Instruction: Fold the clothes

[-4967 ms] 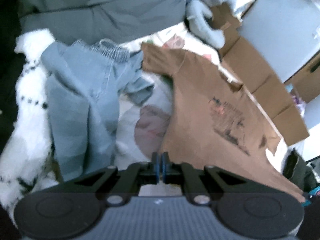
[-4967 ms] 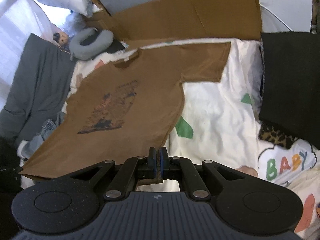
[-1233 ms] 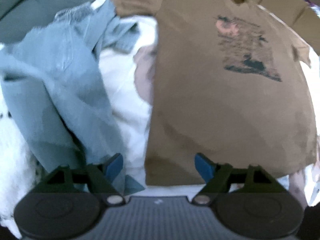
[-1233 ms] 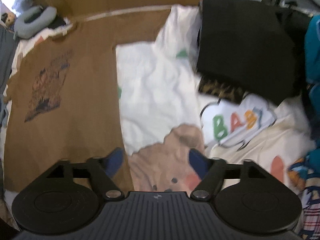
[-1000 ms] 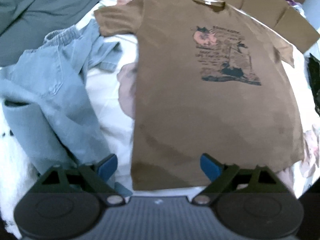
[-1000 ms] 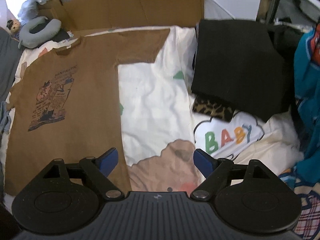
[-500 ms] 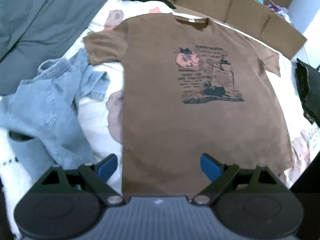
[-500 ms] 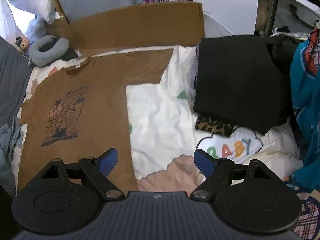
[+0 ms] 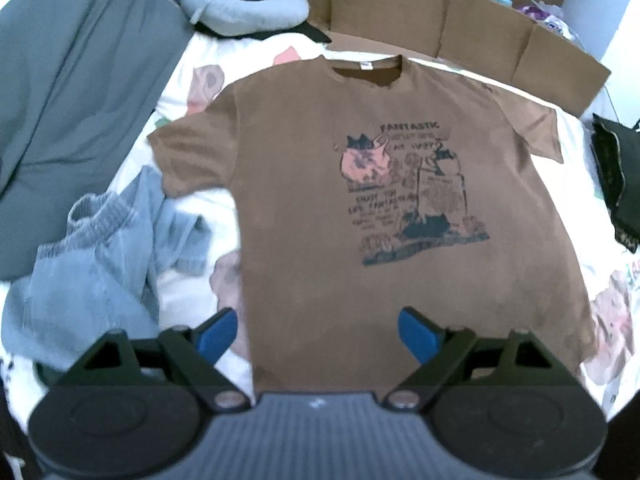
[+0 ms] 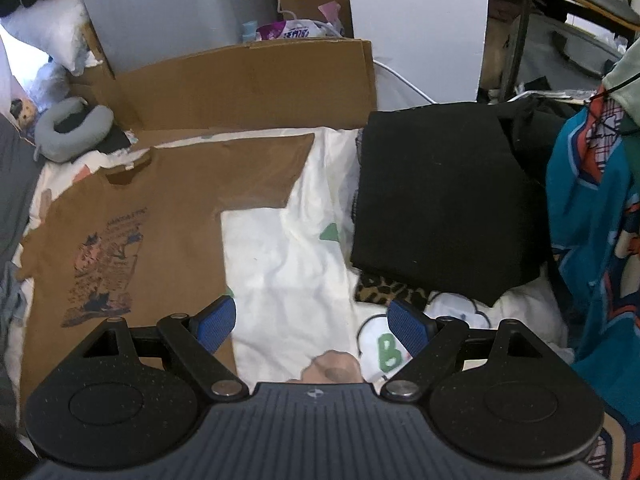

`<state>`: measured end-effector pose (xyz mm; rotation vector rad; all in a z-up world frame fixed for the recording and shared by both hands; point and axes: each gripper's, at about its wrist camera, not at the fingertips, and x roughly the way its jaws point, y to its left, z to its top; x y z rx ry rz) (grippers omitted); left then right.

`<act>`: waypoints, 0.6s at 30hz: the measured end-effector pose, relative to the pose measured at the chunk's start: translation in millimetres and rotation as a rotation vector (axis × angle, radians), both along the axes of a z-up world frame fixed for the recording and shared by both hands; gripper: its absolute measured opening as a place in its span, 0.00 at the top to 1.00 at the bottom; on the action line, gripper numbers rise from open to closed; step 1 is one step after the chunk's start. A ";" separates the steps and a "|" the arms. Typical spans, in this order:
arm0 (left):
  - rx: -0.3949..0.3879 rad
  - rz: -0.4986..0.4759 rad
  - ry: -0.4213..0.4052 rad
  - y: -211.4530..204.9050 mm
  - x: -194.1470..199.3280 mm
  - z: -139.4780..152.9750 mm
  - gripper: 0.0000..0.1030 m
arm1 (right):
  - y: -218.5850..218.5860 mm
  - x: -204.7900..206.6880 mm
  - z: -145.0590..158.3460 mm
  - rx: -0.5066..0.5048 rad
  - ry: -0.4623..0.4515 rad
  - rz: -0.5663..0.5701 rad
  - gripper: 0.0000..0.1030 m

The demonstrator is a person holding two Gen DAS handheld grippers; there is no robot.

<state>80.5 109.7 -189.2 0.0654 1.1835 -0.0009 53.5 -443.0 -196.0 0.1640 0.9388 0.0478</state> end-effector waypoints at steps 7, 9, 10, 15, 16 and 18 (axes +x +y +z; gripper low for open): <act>-0.044 -0.055 -0.008 -16.2 47.0 0.3 0.13 | -1.7 22.0 -5.5 0.030 -0.028 0.002 0.15; -0.061 -0.077 -0.002 -22.5 60.1 -5.1 0.13 | 0.0 29.3 -8.4 0.020 -0.040 0.011 0.15; -0.070 -0.085 -0.001 -25.6 66.4 -8.2 0.13 | 0.7 32.5 -10.0 0.020 -0.043 0.016 0.15; -0.095 -0.107 -0.014 -38.4 94.2 -20.9 0.14 | 0.3 49.0 -17.0 0.043 -0.080 0.005 0.15; -0.092 -0.119 -0.017 -42.3 100.0 -23.7 0.14 | 0.0 52.3 -18.1 0.046 -0.088 0.001 0.15; -0.082 -0.150 -0.026 -50.5 110.6 -28.7 0.14 | -0.6 58.8 -20.3 0.052 -0.103 -0.007 0.15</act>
